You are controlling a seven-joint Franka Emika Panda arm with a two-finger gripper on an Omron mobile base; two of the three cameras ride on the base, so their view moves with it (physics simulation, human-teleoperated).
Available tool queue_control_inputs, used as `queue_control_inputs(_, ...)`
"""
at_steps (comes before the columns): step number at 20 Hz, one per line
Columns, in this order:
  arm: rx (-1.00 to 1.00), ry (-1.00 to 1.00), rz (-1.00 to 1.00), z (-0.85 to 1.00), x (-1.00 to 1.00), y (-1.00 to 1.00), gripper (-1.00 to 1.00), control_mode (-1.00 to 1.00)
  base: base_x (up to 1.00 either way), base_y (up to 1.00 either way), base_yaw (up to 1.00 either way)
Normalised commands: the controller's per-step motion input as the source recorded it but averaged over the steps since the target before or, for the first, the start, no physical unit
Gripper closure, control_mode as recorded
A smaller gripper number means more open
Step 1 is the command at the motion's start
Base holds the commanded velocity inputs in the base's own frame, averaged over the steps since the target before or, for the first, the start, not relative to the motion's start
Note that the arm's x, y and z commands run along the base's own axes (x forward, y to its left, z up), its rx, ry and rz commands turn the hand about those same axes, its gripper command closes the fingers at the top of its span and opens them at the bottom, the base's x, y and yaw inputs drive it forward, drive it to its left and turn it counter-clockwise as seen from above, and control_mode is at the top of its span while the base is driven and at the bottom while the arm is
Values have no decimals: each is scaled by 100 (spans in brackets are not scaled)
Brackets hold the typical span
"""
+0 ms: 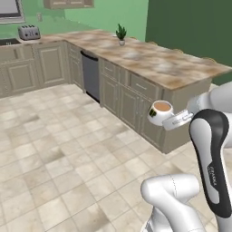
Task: Pick the cup of tea, navigate to the dining table, and place it on the saucer.
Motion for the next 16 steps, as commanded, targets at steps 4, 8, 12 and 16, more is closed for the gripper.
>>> queue_control_inputs(4, 0, 0, 0, 0, 0, 0, 100, 100, 60, 0, 8)
queue_control_inputs(8, 0, 0, 0, 0, 0, 0, 100, 100, 56, 0, 7)
queue_control_inputs(12, 0, 0, 0, 0, 0, 0, 100, 100, 53, 0, 6)
queue_control_inputs(16, 0, 0, 0, 0, 0, 0, 100, 100, 55, 0, 5)
